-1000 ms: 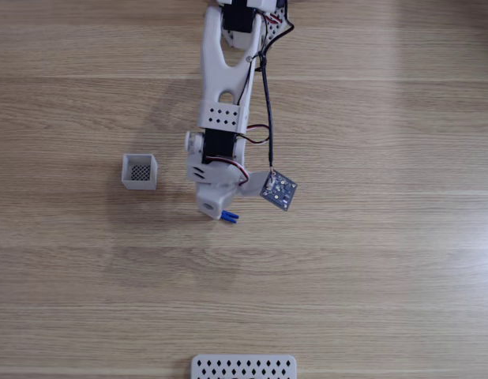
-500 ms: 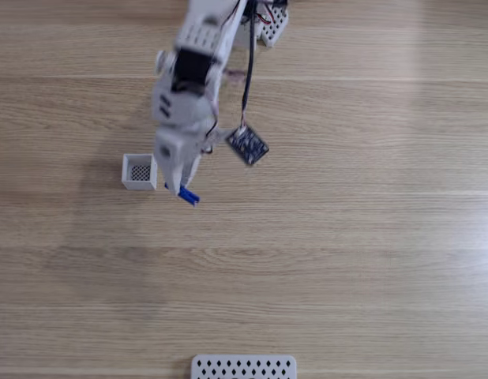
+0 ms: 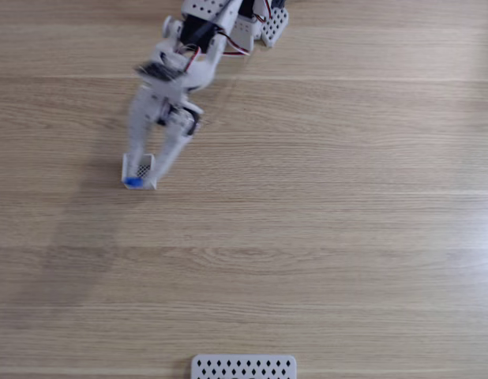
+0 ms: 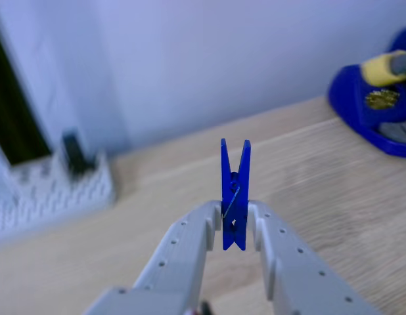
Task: Grasp a peg and put it in the crate.
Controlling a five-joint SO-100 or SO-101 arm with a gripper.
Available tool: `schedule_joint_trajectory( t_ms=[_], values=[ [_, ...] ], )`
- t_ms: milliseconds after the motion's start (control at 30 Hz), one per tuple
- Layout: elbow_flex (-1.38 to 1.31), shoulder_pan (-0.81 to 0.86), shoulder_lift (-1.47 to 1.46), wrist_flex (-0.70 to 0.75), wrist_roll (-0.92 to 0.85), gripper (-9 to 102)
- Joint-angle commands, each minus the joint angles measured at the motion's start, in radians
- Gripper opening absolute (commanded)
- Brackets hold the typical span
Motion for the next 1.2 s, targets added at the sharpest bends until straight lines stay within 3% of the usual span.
schedule_joint_trajectory(
  t_ms=[0,133,433,1167],
  values=[
    [0.075,0.087,0.1,-0.233,0.095,0],
    [0.19,0.15,0.098,-0.337,0.098,0],
    [0.368,0.169,0.107,-0.344,0.098,0],
    [0.293,0.147,-0.109,-0.344,0.095,0]
  ],
)
